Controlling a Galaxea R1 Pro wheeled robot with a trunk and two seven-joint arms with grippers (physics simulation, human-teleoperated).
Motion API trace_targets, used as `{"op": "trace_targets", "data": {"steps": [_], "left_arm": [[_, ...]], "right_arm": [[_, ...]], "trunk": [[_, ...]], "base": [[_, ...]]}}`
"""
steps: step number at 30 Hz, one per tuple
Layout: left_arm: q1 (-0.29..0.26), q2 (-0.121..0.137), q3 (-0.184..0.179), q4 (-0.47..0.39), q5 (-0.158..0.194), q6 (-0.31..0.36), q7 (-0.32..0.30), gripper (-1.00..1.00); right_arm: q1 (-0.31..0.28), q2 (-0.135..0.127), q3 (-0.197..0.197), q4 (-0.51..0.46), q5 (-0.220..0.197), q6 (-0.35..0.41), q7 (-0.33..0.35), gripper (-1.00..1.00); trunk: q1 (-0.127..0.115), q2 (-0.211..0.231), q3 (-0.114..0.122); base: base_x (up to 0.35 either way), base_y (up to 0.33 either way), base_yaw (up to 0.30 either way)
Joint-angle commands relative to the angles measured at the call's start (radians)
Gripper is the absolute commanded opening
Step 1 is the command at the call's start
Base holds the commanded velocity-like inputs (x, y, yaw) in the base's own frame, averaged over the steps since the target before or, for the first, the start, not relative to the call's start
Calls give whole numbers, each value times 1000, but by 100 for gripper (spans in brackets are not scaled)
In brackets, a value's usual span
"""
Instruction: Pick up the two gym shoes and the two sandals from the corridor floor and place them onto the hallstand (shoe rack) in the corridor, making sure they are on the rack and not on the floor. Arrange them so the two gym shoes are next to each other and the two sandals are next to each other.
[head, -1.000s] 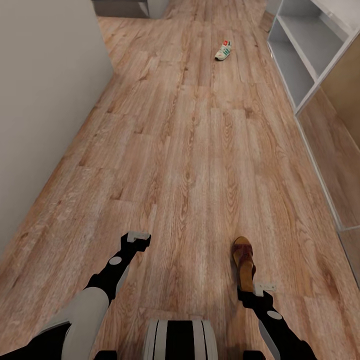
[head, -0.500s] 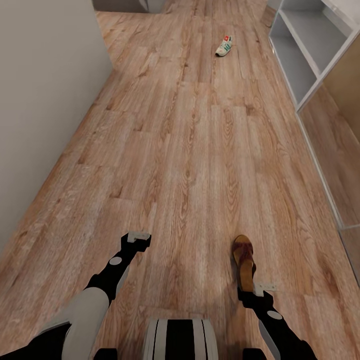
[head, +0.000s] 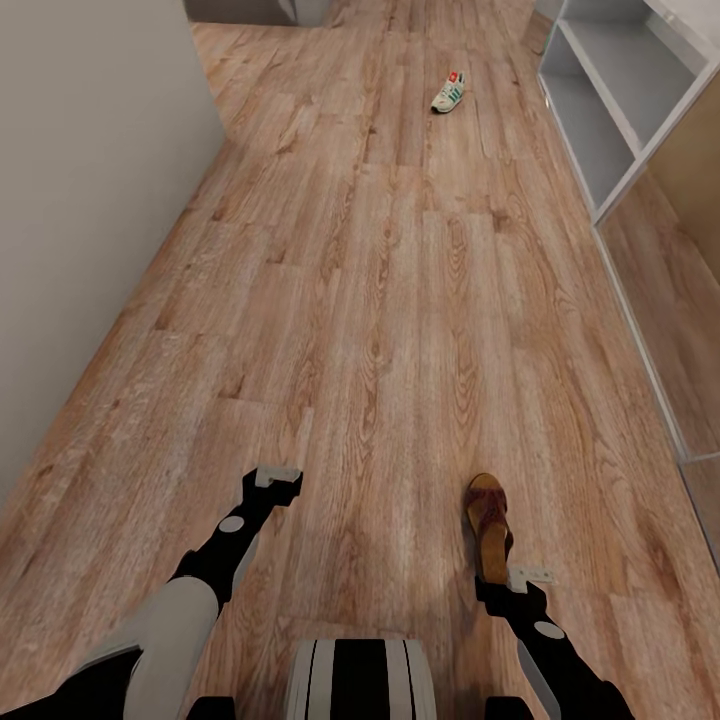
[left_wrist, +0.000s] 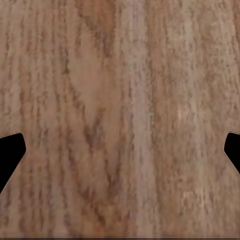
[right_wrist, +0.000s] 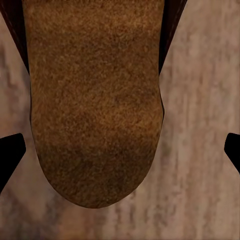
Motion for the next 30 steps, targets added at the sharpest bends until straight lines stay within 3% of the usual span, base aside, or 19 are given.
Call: {"op": "trace_targets", "data": {"steps": [1, 30], "left_arm": [[1, -1, 9, -1, -7, -3, -7, 100], [8, -6, 9, -4, -8, 1, -7, 100]], "right_arm": [[0, 0, 1, -1, -4, 2, -3, 100], [0, 0, 1, -1, -4, 2, -3, 100]], "trunk": [[0, 0, -1], [0, 0, -1]], "base": [[2, 0, 0], [14, 20, 0]]}}
